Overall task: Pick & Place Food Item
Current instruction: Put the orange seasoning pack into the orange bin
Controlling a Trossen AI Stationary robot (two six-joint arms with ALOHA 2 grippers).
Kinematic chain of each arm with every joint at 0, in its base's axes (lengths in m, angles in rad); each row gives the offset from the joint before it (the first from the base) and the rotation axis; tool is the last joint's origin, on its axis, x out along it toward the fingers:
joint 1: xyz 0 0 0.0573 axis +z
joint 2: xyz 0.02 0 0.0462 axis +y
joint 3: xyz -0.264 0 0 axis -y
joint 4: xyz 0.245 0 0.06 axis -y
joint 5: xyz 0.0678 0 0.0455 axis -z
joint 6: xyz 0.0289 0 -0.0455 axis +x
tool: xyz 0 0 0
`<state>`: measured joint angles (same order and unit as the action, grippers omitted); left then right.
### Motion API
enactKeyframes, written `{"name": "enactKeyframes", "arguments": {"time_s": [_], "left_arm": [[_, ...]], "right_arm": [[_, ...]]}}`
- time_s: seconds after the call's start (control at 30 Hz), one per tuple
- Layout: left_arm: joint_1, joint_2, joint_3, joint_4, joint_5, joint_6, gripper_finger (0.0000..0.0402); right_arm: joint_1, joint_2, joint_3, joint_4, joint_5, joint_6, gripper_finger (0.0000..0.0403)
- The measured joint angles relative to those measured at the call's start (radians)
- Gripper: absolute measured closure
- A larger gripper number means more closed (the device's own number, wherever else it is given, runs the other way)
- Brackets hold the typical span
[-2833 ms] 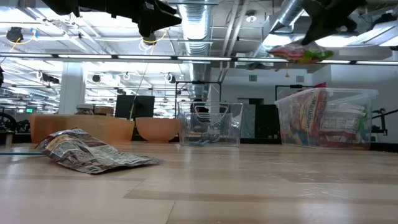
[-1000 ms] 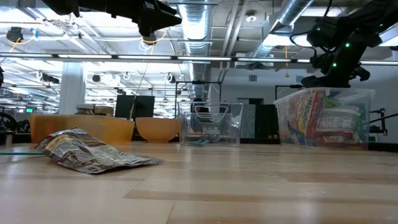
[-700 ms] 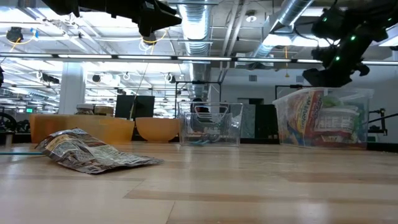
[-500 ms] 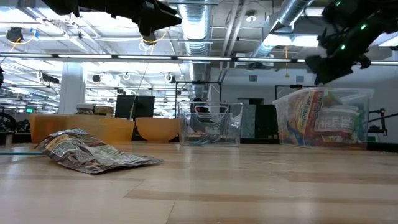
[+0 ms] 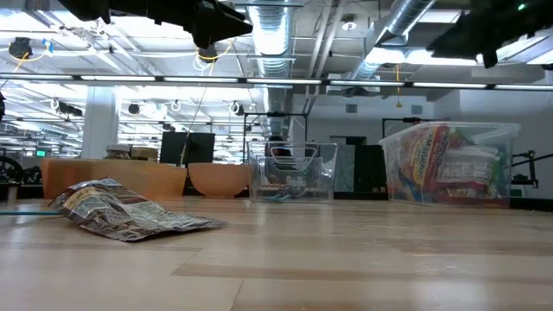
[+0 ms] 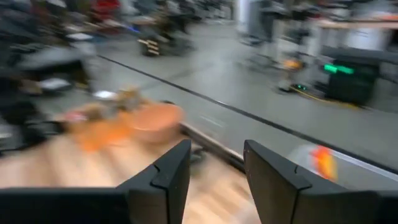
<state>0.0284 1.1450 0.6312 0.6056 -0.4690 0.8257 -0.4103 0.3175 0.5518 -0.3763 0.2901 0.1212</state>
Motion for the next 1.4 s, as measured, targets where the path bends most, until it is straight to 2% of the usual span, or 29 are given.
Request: {"name": "enactKeyframes", "arguments": {"time_s": [0.13, 0.3, 0.67, 1.0, 1.1, 1.27, 1.4], "left_arm": [[0.0, 0.0, 0.0, 0.0, 0.0, 0.0, 0.0152], [0.0, 0.0, 0.0, 0.003, 0.0, 0.0, 0.0152], [0.0, 0.0, 0.0, 0.003, 0.0, 0.0, 0.0152], [-0.011, 0.0, 0.0, -0.022, 0.0, -0.037, 0.0152], [-0.04, 0.0, 0.0, -0.072, 0.03, -0.041, 0.0152], [-0.134, 0.0, 0.004, -0.116, 0.162, -0.014, 0.0152], [-0.233, 0.0, 0.005, -0.114, 0.179, 0.003, 0.0152]], "right_arm": [[0.062, -0.051, 0.0, 0.014, -0.111, -0.02, 0.0263], [0.137, -0.055, 0.0, 0.015, -0.262, -0.106, 0.0264], [0.247, 0.015, 0.0, 0.036, -0.265, -0.185, 0.0265], [0.252, 0.044, 0.0, 0.078, -0.265, -0.185, 0.0268], [0.252, 0.042, 0.0, 0.079, -0.265, -0.185, 0.0268], [0.252, 0.042, 0.0, 0.099, -0.264, -0.227, 0.0268], [0.252, 0.042, 0.0, 0.155, -0.264, -0.274, 0.0268]]}}
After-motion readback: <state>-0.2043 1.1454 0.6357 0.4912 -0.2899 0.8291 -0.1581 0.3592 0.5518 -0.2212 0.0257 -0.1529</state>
